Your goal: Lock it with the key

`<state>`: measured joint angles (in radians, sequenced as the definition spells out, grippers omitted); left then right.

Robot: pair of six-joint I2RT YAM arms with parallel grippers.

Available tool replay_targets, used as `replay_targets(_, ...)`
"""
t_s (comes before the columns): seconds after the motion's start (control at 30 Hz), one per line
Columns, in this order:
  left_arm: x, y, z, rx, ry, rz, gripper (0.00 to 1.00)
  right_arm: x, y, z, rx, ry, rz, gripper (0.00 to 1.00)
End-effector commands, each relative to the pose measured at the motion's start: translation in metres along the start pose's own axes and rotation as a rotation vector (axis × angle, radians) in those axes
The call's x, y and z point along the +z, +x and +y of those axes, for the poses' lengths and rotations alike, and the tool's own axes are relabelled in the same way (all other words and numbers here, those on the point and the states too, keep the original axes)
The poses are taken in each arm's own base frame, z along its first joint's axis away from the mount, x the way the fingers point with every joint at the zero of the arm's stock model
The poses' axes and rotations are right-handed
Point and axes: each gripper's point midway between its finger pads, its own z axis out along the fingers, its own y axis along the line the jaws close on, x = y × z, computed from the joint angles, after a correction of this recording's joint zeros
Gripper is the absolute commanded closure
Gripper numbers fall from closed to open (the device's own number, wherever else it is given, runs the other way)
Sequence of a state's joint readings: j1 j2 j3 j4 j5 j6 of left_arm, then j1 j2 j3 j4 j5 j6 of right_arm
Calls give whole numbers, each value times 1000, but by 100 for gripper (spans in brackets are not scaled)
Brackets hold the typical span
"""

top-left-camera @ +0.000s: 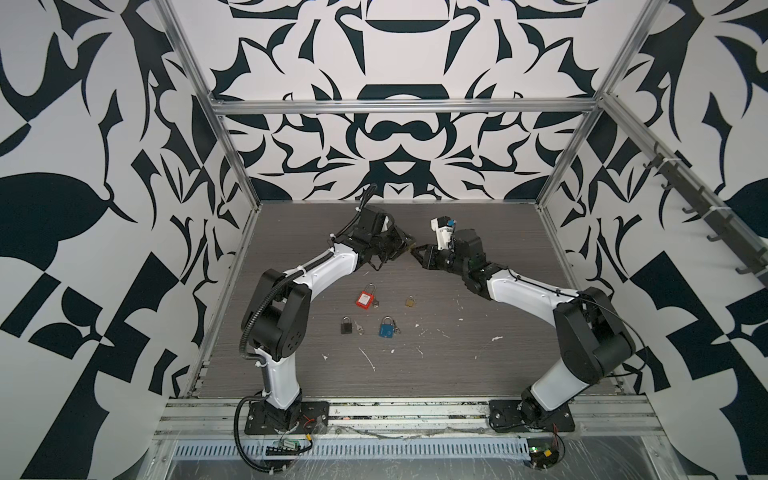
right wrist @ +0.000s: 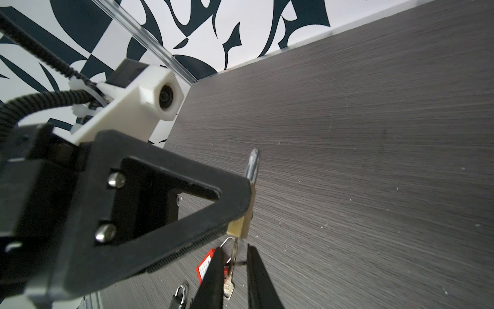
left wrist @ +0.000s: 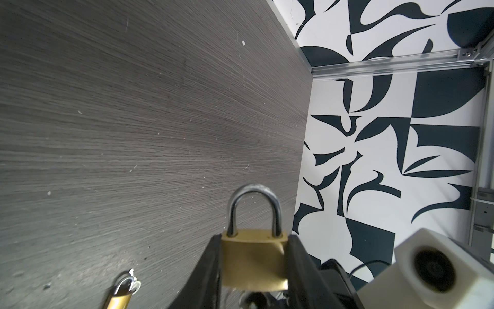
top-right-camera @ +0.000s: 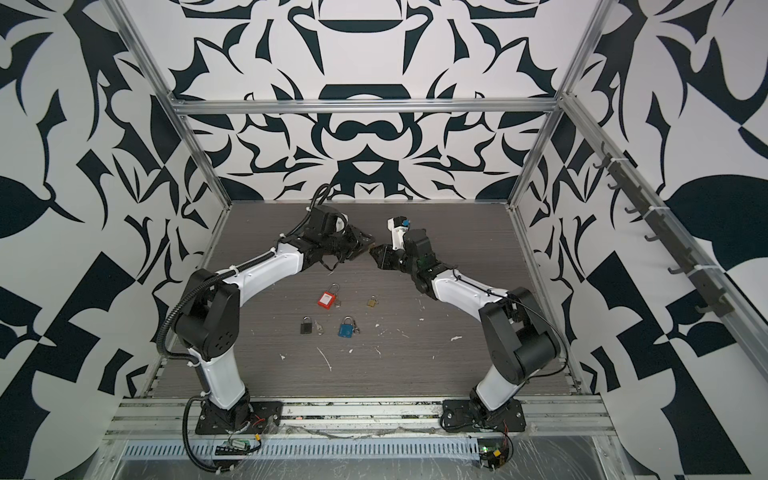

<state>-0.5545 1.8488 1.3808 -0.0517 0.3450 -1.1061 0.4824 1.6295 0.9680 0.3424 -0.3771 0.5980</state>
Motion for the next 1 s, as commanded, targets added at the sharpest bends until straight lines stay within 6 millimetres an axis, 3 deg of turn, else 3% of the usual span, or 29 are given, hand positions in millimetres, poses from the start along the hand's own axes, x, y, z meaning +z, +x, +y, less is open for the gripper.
replay_targets(0.0, -1, -2, -13, 21, 28, -2, 100, -3, -27, 23, -55, -50, -73, 82)
replay_targets(0.17, -1, -2, -14, 19, 30, 2, 100, 0, -29, 22, -61, -45, -73, 83)
replay_targets(0.6, 1, -1, -15, 22, 32, 8, 100, 6, -27, 21, -66, -47, -60, 99)
replay_targets(0.97, -4, -3, -15, 59, -16, 21, 100, 4, -11, 22, -134, -69, -10, 100)
